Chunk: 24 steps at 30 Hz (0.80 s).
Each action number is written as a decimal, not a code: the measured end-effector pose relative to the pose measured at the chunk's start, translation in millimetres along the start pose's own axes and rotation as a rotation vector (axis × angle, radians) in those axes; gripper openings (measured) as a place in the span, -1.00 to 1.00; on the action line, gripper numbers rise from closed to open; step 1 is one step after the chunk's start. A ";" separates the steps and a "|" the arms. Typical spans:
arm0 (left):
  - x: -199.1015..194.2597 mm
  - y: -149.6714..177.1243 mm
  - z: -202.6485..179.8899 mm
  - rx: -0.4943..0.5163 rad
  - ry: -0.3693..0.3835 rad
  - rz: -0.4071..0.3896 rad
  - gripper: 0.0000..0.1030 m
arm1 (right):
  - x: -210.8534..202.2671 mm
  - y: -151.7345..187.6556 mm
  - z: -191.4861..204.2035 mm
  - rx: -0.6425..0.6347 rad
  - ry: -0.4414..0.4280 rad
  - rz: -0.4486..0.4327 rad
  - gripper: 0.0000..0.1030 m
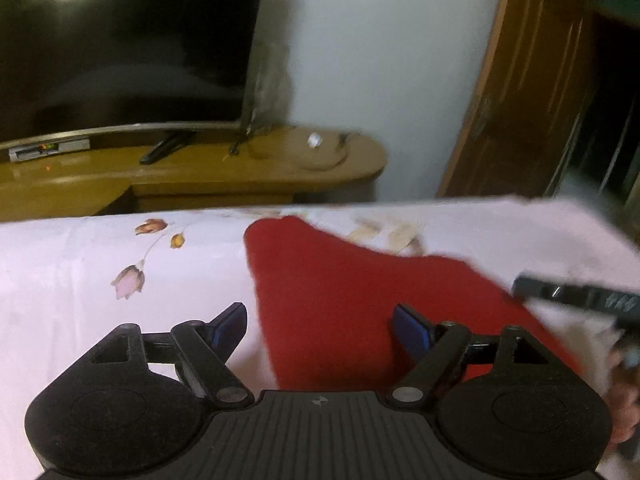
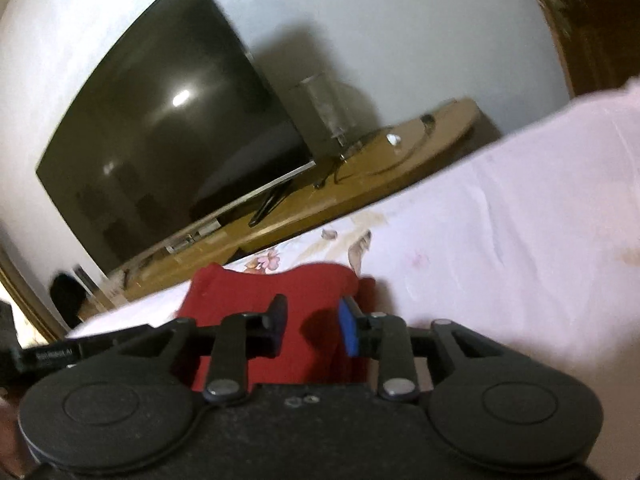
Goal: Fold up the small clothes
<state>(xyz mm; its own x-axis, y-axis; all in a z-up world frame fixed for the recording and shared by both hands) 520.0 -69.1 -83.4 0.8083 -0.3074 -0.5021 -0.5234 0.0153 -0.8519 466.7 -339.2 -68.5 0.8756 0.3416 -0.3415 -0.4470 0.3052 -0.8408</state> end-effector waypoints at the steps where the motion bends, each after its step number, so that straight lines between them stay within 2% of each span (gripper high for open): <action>1: 10.8 3.1 -0.5 0.010 -0.019 0.041 0.56 | 5.5 0.5 2.2 -0.030 0.002 0.004 -0.43; 3: 30.0 13.0 -0.8 0.001 -0.022 0.104 0.56 | 22.2 2.4 9.8 -0.106 0.035 0.046 -0.52; 4: 33.9 13.8 -0.7 -0.009 -0.015 0.103 0.64 | 35.2 8.7 10.2 -0.161 0.092 0.114 -0.64; 5: 36.4 13.4 -0.3 -0.015 -0.031 0.106 0.69 | 46.4 15.9 5.0 -0.198 0.150 0.179 -0.57; 7: 32.8 12.5 0.3 -0.036 -0.032 0.109 0.70 | 49.9 13.9 -3.7 -0.167 0.159 0.186 -0.51; 9: 14.7 12.9 0.3 -0.027 -0.024 0.075 0.70 | 44.0 9.5 -1.9 -0.170 0.158 0.184 -0.51; 13: -23.3 23.6 5.7 -0.053 0.033 0.021 0.70 | 7.5 4.1 9.2 -0.170 0.108 0.118 -0.42; 15: -26.0 34.8 4.0 -0.062 0.049 0.042 0.70 | -9.2 9.3 17.6 -0.155 0.059 0.126 -0.37; 17: -16.1 45.9 1.7 -0.044 0.023 0.084 0.70 | -14.5 20.9 26.2 -0.175 0.045 0.155 -0.25; 19: -10.7 50.1 7.8 -0.097 0.036 0.098 0.70 | -10.0 36.2 23.5 -0.229 0.095 0.210 -0.27; 22: -19.4 47.6 10.0 -0.108 0.020 0.098 0.70 | -10.7 32.9 5.7 -0.118 0.104 0.214 -0.28; 24: -37.4 46.4 5.5 -0.087 0.030 0.065 0.70 | -22.3 27.2 7.4 -0.111 0.109 0.202 -0.35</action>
<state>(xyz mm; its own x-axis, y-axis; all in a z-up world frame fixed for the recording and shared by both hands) 467.0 -51.6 -105.0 0.7639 -0.3366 -0.5506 -0.5974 -0.0462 -0.8006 433.7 -331.9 -80.6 0.7878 0.2864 -0.5453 -0.5973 0.1392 -0.7898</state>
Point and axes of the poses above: each gripper's, at about its wrist camera, not at the fingertips, and x roughly the way its jaws point, z to its left, y to its underside, the point moved 4 cm from there along x, roughly the way its jaws point, and after that the axes turned 7 degrees about -z, right-handed, at the moved point
